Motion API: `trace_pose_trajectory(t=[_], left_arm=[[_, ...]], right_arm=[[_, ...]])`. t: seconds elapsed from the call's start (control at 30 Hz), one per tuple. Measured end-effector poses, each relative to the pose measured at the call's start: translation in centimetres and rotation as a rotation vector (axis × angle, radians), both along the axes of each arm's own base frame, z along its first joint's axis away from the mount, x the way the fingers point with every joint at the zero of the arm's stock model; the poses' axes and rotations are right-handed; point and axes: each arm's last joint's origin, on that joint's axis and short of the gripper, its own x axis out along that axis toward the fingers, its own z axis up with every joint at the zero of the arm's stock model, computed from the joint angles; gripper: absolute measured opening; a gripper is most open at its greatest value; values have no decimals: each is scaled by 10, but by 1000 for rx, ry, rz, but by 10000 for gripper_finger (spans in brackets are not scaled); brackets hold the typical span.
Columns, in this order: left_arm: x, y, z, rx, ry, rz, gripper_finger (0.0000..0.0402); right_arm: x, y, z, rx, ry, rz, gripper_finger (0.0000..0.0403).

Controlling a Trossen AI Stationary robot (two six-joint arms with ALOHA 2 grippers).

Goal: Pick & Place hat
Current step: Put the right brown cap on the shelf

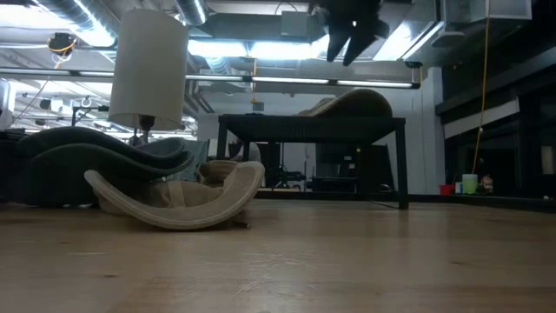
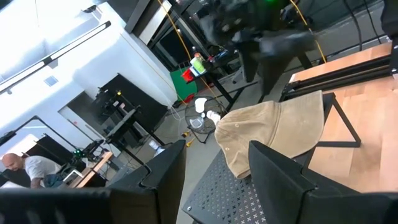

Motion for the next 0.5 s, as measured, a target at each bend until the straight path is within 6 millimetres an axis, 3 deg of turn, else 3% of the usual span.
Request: trace_pose_trajectory(t=[0.4,0.5], left_arm=[[0,0,0,-17,-17,0,169],[0,0,0,-18,-17,-13,169]], right_arm=[[-17,-78,5,87,-199,-181,287],[-19,-92,-1,117,-203,-251,287]])
